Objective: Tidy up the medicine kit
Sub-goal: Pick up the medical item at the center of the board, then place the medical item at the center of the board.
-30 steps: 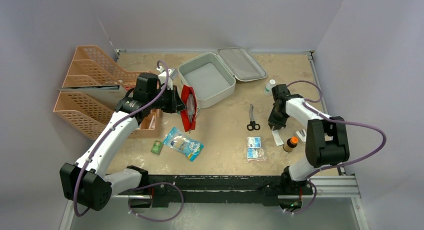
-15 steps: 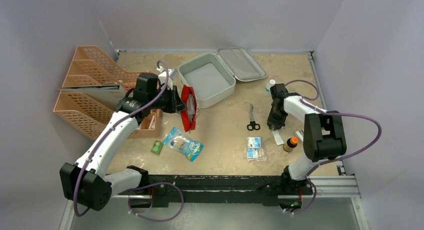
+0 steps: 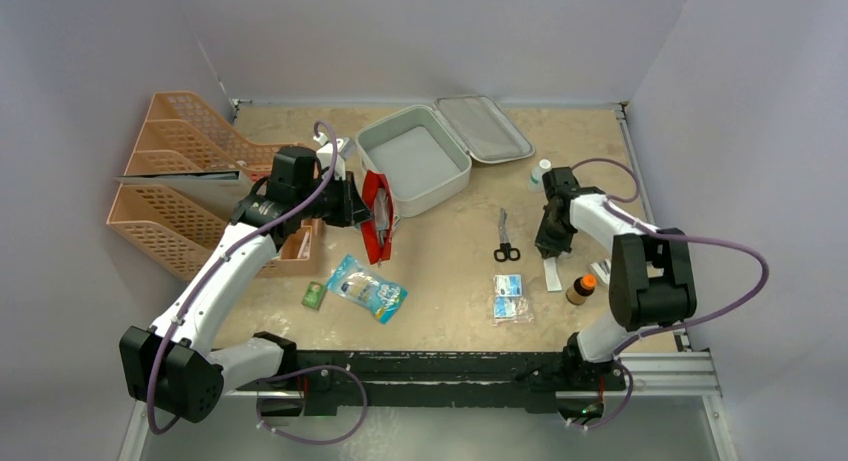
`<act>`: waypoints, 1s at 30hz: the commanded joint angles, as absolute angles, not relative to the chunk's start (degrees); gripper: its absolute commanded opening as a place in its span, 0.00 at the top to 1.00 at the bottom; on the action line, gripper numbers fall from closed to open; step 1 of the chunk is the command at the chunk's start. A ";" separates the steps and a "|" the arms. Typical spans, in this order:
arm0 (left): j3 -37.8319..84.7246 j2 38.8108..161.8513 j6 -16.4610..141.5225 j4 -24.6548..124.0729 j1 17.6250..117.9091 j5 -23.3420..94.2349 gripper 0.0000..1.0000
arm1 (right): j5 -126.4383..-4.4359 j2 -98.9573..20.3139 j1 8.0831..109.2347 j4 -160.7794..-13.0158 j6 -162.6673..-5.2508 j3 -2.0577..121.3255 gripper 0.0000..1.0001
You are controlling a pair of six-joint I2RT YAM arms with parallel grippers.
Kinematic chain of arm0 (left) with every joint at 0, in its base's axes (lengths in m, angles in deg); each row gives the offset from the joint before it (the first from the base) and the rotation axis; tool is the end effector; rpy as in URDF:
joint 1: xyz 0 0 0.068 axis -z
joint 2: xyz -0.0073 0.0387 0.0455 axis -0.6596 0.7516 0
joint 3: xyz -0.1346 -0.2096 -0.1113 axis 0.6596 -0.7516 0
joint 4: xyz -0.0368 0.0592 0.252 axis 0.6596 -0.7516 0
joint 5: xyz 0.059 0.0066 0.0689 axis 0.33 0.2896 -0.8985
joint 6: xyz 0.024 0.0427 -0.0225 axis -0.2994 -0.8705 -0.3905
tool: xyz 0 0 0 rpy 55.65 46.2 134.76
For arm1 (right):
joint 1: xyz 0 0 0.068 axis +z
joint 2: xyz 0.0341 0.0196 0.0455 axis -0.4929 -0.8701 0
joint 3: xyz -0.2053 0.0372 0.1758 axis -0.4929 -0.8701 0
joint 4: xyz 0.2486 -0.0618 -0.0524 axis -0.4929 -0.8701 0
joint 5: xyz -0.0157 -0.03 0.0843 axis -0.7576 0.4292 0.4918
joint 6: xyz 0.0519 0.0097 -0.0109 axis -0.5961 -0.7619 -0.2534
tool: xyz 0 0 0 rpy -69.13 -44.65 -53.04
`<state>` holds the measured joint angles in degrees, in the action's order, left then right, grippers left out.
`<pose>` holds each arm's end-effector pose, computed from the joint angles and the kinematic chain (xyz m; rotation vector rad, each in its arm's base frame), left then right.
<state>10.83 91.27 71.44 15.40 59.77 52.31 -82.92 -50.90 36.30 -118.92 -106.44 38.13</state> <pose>0.2295 -0.0927 0.3191 0.2049 2.3073 -0.8506 0.2951 0.0289 0.1684 0.5808 2.7142 -0.0846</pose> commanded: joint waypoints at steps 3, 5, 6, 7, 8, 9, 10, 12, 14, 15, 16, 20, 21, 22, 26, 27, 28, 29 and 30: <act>11.66 91.00 71.34 17.28 59.50 53.29 1.00 | -77.80 -42.50 36.82 -117.65 -104.78 37.08 1.00; 11.66 91.02 71.34 17.28 59.49 53.37 1.00 | -75.73 -40.56 37.12 -117.03 -104.77 36.71 1.00; 11.66 91.02 71.34 17.28 59.52 53.38 1.00 | -74.96 -39.79 37.43 -116.85 -104.94 36.65 1.00; 11.66 91.02 71.34 17.28 59.52 53.38 1.00 | -74.18 -38.93 37.87 -116.83 -105.29 36.72 1.00; 11.66 91.06 71.35 17.28 59.53 53.38 1.00 | -73.53 -38.28 38.41 -116.87 -105.51 36.92 1.00; 11.66 91.09 71.36 17.28 59.55 53.38 1.00 | -73.21 -37.70 39.14 -116.90 -105.75 37.17 1.00; 11.66 91.10 71.37 17.28 59.52 53.38 1.00 | -73.17 -37.22 39.91 -117.23 -106.18 37.58 1.00; 11.66 91.11 71.34 17.28 59.53 53.38 1.00 | -73.17 -36.26 41.99 -117.54 -106.87 38.43 1.00; 11.66 91.11 71.34 17.28 59.54 53.38 1.00 | -71.77 -35.53 43.91 -117.88 -107.62 39.69 1.00; 11.66 91.17 71.34 17.28 59.55 53.38 1.00 | -71.19 -35.25 44.67 -118.13 -107.87 40.25 1.00; 11.58 91.16 71.34 17.28 59.50 53.30 1.00 | -70.67 -34.96 45.59 -118.31 -108.22 40.85 1.00; 11.65 91.28 71.34 17.35 59.54 53.29 1.00 | -68.03 -34.69 48.90 -117.42 -109.67 42.84 1.00; 11.61 91.28 71.34 17.34 59.55 53.29 1.00 | -67.66 -34.87 49.92 -117.14 -110.40 43.22 1.00; 11.65 91.28 71.34 17.37 59.55 53.29 1.00 | -67.29 -35.14 50.83 -116.58 -111.12 43.46 1.00; 11.57 91.12 71.34 17.28 59.54 53.05 1.00 | -65.84 -37.99 54.12 -113.00 -114.50 43.45 1.00; 11.57 91.11 71.34 17.28 59.55 52.98 1.00 | -66.02 -39.09 54.97 -112.46 -115.17 43.54 1.00; 11.57 91.06 71.34 17.28 59.47 52.90 1.00 | -65.92 -40.35 55.88 -111.74 -115.84 43.65 1.00; 11.57 91.02 71.34 17.21 59.51 52.82 1.00 | -65.80 -41.53 56.39 -111.03 -116.34 43.67 1.00; 11.57 90.95 71.34 17.20 59.54 52.70 1.00 | -65.64 -42.83 56.69 -110.28 -116.68 43.75 1.00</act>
<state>10.83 91.34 71.44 15.40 59.77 52.31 -67.41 -38.62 54.79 -113.63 -113.09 42.02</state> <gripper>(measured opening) 0.005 0.004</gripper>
